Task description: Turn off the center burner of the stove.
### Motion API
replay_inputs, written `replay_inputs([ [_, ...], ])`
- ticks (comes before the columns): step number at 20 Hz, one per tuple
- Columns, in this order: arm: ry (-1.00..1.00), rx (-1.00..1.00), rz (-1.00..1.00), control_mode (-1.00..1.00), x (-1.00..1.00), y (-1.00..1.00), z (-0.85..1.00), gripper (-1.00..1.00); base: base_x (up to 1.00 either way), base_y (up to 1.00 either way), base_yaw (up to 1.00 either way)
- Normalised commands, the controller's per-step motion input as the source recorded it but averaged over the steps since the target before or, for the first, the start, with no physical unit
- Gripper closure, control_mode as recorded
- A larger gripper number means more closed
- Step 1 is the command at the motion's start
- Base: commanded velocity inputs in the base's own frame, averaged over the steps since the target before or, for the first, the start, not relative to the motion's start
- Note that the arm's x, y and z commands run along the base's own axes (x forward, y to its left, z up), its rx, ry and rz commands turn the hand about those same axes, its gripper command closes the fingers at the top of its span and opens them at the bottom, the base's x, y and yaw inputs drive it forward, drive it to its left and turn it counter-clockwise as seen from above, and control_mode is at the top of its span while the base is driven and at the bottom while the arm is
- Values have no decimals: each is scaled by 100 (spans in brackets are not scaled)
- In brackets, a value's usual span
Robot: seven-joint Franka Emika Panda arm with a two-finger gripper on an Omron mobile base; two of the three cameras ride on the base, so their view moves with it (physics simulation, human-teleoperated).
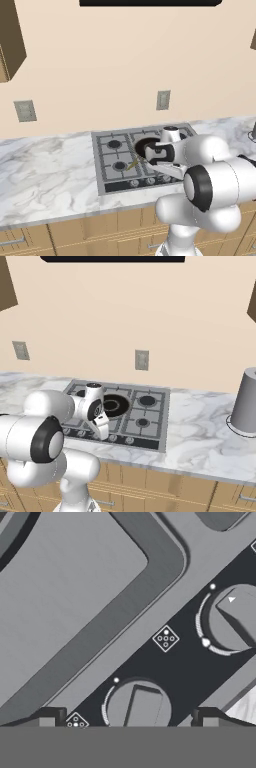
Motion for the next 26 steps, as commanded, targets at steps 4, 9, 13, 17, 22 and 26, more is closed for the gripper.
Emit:
replay_inputs([
  [4,0,-1,0,-100,0,-19,-12,-100,0,0,0],
  [9,0,-1,0,-100,0,-22,-13,-100,0,0,0],
  [13,0,0,0,-100,0,-5,-2,-100,0,0,0],
  [17,0,0,-1,-100,0,0,-1,100,0,0,0],
  [22,0,0,-3,-100,0,0,-8,100,0,0,0],
  [26,0,0,-4,-100,-5,0,-17,100,0,0,0],
])
